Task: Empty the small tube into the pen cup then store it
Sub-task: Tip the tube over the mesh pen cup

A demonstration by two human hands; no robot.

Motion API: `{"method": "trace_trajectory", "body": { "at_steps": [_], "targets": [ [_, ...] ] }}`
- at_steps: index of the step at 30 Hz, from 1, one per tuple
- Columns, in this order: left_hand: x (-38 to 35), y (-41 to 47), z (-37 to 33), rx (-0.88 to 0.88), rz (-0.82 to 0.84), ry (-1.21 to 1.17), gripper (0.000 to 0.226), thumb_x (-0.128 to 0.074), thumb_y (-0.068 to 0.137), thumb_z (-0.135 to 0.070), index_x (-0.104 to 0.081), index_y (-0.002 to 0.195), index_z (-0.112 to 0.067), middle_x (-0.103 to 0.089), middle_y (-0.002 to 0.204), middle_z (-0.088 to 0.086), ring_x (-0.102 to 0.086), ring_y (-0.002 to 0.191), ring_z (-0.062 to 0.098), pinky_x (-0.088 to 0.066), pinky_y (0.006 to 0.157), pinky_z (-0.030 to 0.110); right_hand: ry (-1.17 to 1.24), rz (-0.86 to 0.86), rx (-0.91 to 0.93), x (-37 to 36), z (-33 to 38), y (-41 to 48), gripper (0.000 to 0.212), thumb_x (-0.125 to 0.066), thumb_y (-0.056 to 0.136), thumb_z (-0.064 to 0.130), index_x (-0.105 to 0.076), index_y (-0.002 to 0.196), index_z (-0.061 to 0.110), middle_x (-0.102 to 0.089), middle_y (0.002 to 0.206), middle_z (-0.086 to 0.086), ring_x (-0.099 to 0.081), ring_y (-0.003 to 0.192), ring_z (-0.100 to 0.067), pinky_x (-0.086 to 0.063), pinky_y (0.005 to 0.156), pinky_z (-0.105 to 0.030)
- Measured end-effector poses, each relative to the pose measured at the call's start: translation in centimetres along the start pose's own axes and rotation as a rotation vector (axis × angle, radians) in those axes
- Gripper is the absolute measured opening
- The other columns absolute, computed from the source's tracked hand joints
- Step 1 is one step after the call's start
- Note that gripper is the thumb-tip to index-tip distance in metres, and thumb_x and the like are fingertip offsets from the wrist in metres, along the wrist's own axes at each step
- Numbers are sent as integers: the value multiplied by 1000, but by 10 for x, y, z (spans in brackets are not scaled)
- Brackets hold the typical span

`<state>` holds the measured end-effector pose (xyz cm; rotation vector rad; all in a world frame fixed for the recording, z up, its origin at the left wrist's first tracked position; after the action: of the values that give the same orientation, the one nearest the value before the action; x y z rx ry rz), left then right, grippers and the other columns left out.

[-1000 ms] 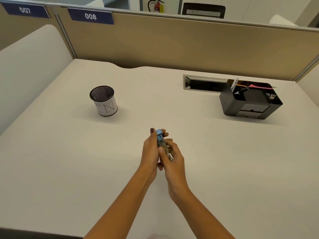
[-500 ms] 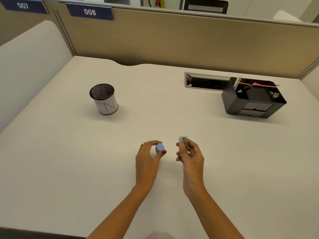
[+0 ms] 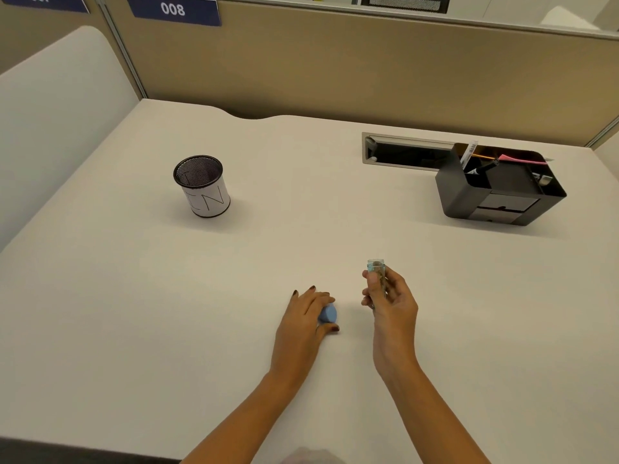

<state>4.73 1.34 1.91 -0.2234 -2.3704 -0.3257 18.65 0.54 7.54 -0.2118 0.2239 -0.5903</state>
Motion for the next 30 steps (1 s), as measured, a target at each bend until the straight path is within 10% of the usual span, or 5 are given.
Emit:
{"method": "trace_trajectory", "body": {
  "at_steps": [10,20,30],
  "targets": [
    [32,-1,16,35,-97,-138,67,-54,85,-51,-24,143,-35,-22,148,-25,-15,139,-8,-20,118,31,5,129,-49,-19,4,10,22,-60,96,20,-68,117,22,-67,90,8,-54,71,-8,-50,83,-26],
    [117,58,86,301,-563,-117,57,-54,91,-39,-35,140,-15,-38,147,3,-30,137,17,-26,113,52,121,322,-122,-112,19,33,25,-62,94,14,-56,117,6,-62,87,-1,-52,70,-12,-44,86,-30],
    [150,123,144,382,-666,-304,76,-65,85,-39,-23,144,-16,-29,151,1,-27,137,11,-19,100,1,96,422,-65,-223,34,66,20,-69,90,23,-71,106,12,-63,85,3,-49,70,-12,-46,81,-24]
  ]
}}
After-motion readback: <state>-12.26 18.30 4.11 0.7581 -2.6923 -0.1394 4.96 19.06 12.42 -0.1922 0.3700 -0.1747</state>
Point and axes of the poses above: each hand's wrist, its own y-axis towards the middle knuckle, its own x-axis out of the back of the hand, z = x × y, the point moved 3 cm from there along y, towards the middle knuckle
